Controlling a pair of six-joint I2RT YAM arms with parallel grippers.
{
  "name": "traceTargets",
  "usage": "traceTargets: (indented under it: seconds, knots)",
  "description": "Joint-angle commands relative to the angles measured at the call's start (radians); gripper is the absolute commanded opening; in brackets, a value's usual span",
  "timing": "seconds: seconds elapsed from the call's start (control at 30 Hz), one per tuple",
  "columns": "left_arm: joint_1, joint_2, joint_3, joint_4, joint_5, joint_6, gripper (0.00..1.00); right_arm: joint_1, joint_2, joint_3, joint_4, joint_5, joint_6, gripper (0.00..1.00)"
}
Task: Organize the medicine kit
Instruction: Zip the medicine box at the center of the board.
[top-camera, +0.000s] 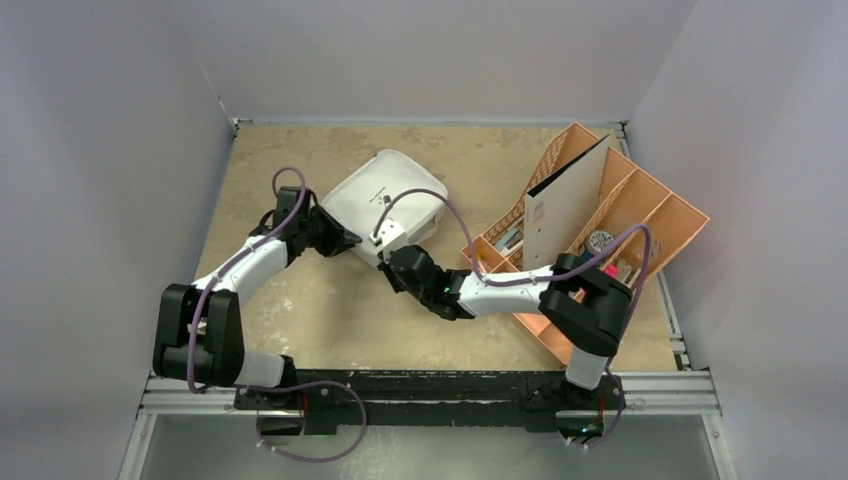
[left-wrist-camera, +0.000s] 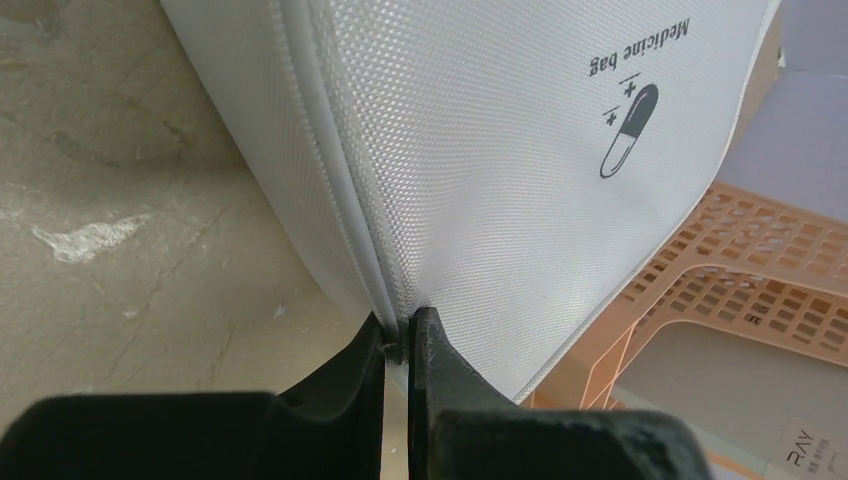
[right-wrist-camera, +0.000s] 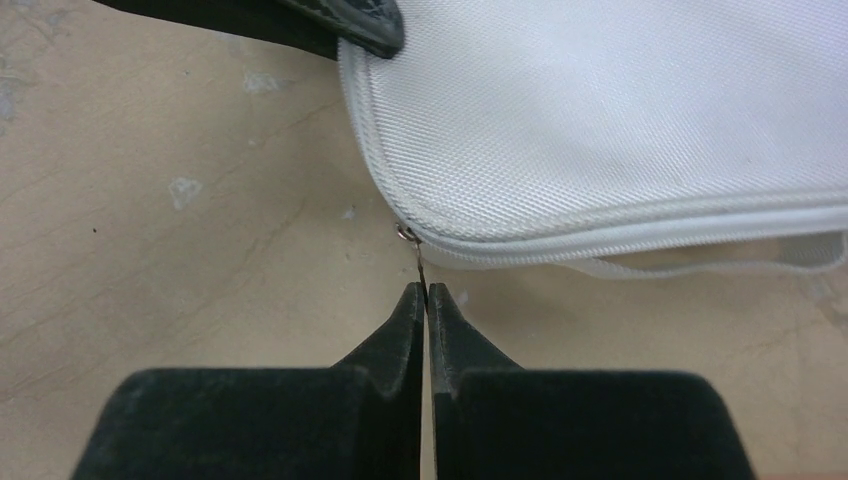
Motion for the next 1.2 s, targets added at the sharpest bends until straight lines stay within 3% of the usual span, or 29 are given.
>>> traceTargets:
  seconds: [0.0, 0.47, 0.63, 0.83, 0.87, 0.9, 1.03, 1.07, 1.1, 1.17]
  knots:
    - [-0.002, -0.013, 0.025, -0.107, -0.086, 0.097, 0.0, -0.049, -0.082, -0.082, -0.084, 0.145, 0.053, 0.0]
    - [-0.002, -0.036, 0.033, -0.142, -0.09, 0.143, 0.0, -0.101, -0.116, -0.06, -0.079, 0.111, -0.044, 0.0]
    - [-0.002, -0.053, 0.012, -0.102, -0.043, 0.098, 0.0, -0.111, -0.147, -0.044, -0.074, -0.202, -0.1, 0.0]
    - [-0.002, -0.053, 0.005, -0.048, 0.073, 0.014, 0.0, -0.104, -0.122, -0.075, 0.067, -0.299, -0.105, 0.0]
    - [-0.003, -0.057, 0.013, -0.051, 0.085, 0.01, 0.05, -0.104, -0.124, -0.073, 0.076, -0.313, -0.05, 0.21]
    - [-0.002, -0.064, 0.019, -0.055, 0.095, 0.008, 0.11, -0.1, -0.126, -0.071, 0.082, -0.319, -0.028, 0.28]
    - [-0.002, -0.095, 0.068, -0.072, 0.117, 0.018, 0.37, -0.068, -0.129, -0.073, 0.125, -0.249, -0.013, 0.32]
    - [-0.002, -0.099, 0.086, -0.083, 0.119, 0.027, 0.42, -0.058, -0.126, -0.078, 0.146, -0.226, -0.013, 0.32]
    - [-0.002, -0.1, 0.121, -0.114, 0.118, 0.053, 0.45, -0.042, -0.118, -0.081, 0.165, -0.19, 0.07, 0.4]
    - [-0.002, -0.1, 0.171, -0.161, 0.105, 0.096, 0.48, -0.011, -0.104, -0.088, 0.196, -0.075, 0.087, 0.45]
